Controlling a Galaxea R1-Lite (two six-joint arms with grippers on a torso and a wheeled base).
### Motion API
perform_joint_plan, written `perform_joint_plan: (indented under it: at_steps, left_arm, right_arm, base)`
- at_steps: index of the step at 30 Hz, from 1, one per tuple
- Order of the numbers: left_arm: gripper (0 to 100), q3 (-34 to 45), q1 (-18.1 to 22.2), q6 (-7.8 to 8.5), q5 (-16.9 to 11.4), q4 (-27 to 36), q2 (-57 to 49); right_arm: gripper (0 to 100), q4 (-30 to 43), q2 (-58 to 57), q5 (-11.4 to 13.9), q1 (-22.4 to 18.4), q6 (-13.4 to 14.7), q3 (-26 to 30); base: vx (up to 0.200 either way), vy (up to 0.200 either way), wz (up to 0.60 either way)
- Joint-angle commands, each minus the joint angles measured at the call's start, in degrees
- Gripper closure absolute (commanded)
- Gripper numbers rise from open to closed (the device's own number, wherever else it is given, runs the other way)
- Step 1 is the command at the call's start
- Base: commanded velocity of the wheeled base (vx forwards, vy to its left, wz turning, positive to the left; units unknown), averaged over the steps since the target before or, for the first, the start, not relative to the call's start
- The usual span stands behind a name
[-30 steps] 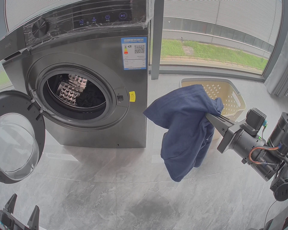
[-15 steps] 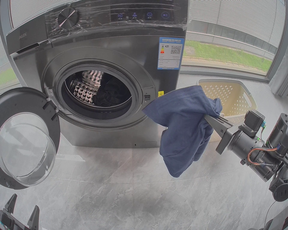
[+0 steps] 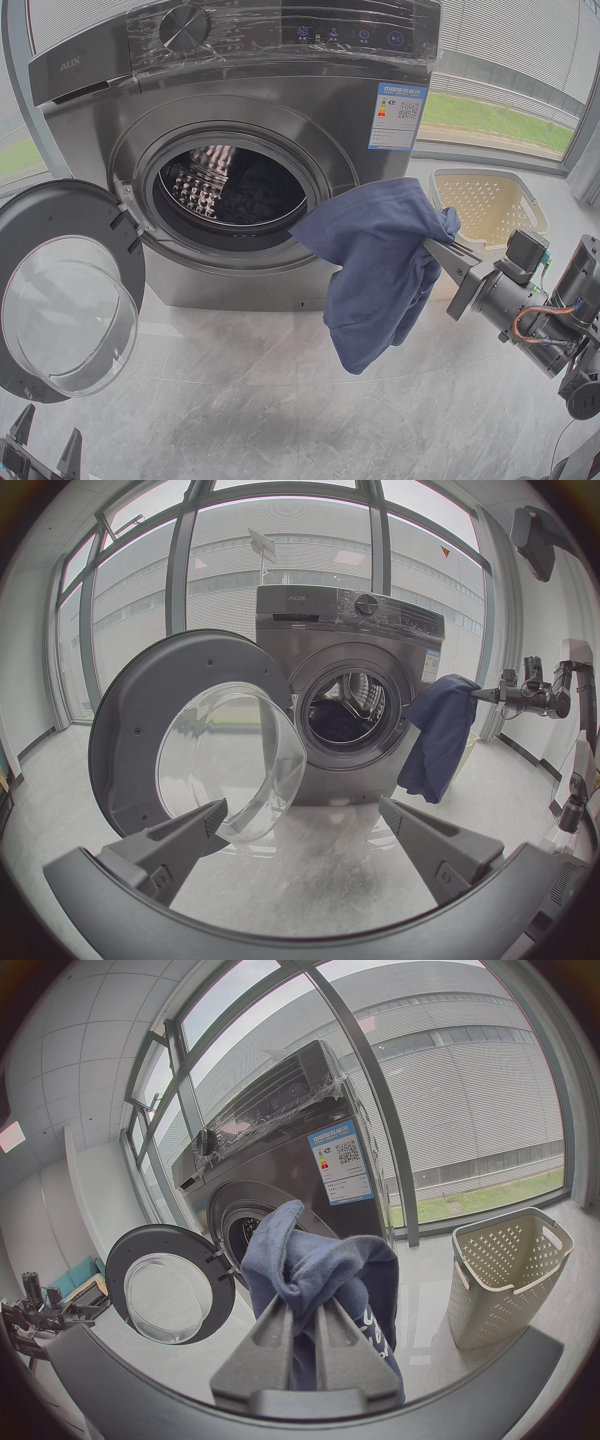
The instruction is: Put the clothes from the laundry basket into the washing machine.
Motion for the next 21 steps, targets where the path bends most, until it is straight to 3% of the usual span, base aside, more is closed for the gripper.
perform_joint_plan:
  at_steps: [1,11,21]
  left_arm:
    - [0,0.92,-0.02,0.01,-0.01,-0.04,-0.93]
    - [0,0.92,-0.02,-0.25,-0.01,0.04,-0.93]
    - [0,0.92,-0.02,-0.25,-0.01,0.04,-0.93]
  right_arm:
    - [100,0.00,0.11,-0.01,0.04,0.01,0.09]
    - [100,-0.08,0.02,-0.19,-0.13,0.10,0.44]
    - [100,-0.08,0.02,-0.36,-0.13,0.80,0.27]
  base:
    - [-0.200,0.000,0.00]
    - [-0.020,0.000,0.00]
    - [0.000,0.200,0.00]
